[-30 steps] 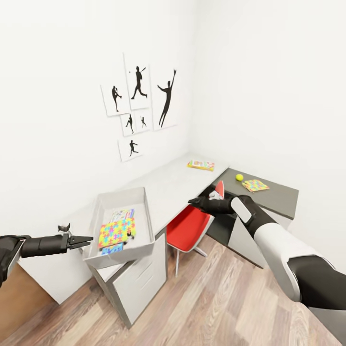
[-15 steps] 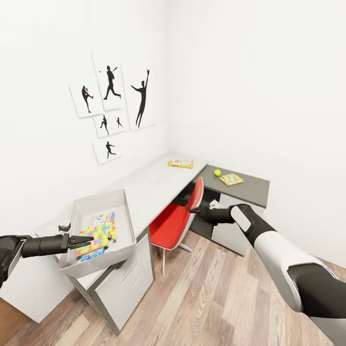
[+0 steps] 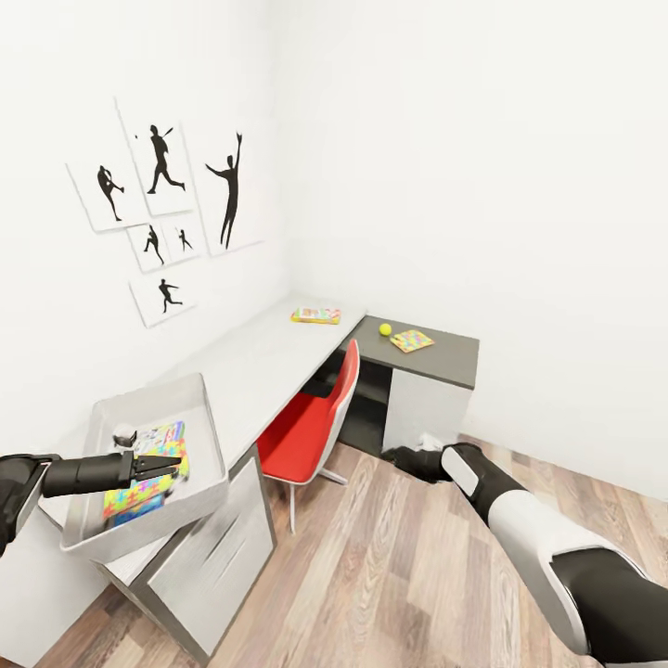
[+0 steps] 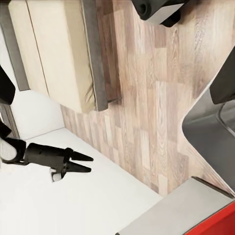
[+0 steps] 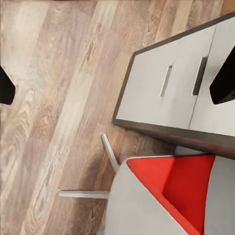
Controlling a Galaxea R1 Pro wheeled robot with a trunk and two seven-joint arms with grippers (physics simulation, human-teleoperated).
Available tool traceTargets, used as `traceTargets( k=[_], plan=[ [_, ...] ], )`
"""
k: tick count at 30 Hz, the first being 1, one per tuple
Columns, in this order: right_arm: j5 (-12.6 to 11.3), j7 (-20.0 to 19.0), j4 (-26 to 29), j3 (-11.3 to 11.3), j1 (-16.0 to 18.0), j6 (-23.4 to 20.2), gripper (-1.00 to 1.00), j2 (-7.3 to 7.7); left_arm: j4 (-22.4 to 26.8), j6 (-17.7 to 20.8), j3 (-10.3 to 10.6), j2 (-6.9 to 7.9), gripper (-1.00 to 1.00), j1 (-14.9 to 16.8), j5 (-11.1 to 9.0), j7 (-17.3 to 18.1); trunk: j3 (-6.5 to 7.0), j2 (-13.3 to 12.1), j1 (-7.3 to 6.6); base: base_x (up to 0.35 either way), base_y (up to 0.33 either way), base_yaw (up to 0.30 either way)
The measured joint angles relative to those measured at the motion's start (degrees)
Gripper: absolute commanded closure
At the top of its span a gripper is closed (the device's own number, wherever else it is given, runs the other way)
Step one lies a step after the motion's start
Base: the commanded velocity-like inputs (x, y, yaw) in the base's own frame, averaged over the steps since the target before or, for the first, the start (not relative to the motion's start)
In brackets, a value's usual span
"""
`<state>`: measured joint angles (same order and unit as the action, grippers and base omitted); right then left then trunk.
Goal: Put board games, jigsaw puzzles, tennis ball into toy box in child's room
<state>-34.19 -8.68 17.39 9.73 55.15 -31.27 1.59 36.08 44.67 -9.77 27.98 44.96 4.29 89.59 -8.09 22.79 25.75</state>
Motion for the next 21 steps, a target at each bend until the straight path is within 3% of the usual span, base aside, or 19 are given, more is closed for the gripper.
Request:
traceTargets(
  k=[3,8,15,21],
  plan=[
    [0.4,4.0,-3.5,0.0,-1.3,5.1,-1.0,-0.18,0.0,0.0,0.0,-0.11,-1.0,0.0,-0.1,0.0,0.0,0.0,0.0,0.0,0.0,-0.044],
    [0.2,7.4,-7.5,0.3,-3.4,11.4,-1.0,-1.32,0.0,0.0,0.1,-0.35,-1.0,0.0,0.0,0.0,-0.01,0.0,0.0,0.0,0.0,-0.013],
    [0.6,8.5,-8.7,0.1,-7.2,15.1,-1.0,-2.91,0.0,0.0,0.1,-0.43,-1.0,0.0,0.0,0.0,0.0,0.0,0.0,0.0,-0.012,-0.003],
    [0.6,8.7,-8.5,0.1,-9.3,16.3,-1.0,-3.26,0.1,0.0,0.1,-0.44,-1.0,0.0,0.0,0.0,0.0,0.0,0.0,0.0,-0.195,0.0]
  ],
)
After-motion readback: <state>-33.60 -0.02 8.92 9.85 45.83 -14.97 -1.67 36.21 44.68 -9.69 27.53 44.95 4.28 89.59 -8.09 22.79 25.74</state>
